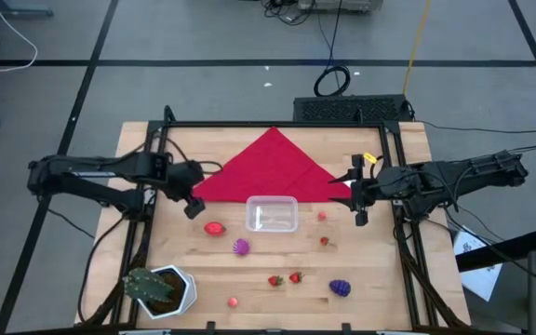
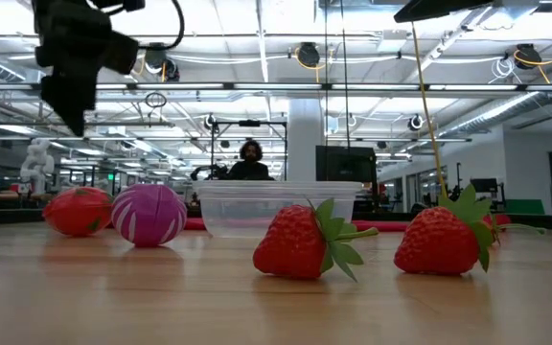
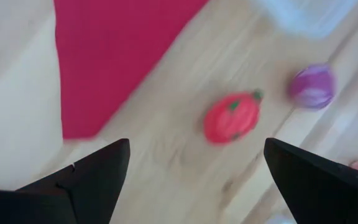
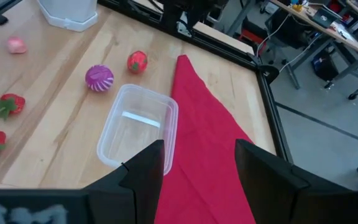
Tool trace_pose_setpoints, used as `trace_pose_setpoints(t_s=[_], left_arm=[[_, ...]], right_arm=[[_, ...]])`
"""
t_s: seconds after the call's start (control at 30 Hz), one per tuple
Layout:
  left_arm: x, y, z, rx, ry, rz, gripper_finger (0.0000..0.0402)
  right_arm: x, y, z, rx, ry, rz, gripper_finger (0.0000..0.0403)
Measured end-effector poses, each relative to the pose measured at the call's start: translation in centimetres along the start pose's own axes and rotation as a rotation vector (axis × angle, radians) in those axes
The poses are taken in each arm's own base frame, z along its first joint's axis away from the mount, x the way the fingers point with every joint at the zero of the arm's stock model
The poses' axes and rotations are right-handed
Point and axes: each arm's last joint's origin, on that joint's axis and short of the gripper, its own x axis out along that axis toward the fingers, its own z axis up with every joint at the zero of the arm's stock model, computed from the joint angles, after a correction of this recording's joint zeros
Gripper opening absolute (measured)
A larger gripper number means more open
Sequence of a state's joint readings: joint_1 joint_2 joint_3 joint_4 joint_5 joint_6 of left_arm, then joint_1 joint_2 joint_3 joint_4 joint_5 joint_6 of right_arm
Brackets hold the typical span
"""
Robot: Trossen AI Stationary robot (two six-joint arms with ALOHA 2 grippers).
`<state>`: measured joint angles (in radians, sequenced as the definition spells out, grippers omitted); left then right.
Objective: Pick and placing Produce into tupperware
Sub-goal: Put the red dragon fruit in the transparent bin
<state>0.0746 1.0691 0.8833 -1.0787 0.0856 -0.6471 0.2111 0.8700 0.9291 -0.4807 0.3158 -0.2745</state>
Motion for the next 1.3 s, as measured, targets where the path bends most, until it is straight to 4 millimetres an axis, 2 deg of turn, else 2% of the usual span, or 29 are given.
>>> trace_pose_setpoints(t_s=[0.1, 0.27, 0.43, 0.67, 0.97, 1.3], left_arm=[[0.7, -0.5, -0.2, 0.012, 0.040, 0.028, 0.0379], [1.6, -2.2, -0.2, 0.202, -0.019, 0.051, 0.0379], [2.7, -3.6, -0.6, 0.377, 0.007, 0.052, 0.0379], [3.5, -4.8, -1.4, 0.445, 0.035, 0.051, 0.0379], [4.3, -6.7, -1.7, 0.626, -0.082, 0.071, 0.0379], [6.2, -7.2, -1.7, 0.651, -0.050, 0.120, 0.0379]], right_arm=[[0.0, 0.0, 0.0, 0.000, 0.000, -0.001, 0.0187], [0.0, 0.0, 0.0, 0.000, 0.001, -0.001, 0.0187], [0.0, 0.0, 0.0, 0.000, 0.001, -0.001, 0.0187], [0.0, 0.0, 0.0, 0.000, 0.002, -0.001, 0.0187], [0.0, 0.0, 0.0, -0.001, 0.003, -0.001, 0.0187], [0.0, 0.0, -0.1, 0.025, 0.004, -0.001, 0.0187]])
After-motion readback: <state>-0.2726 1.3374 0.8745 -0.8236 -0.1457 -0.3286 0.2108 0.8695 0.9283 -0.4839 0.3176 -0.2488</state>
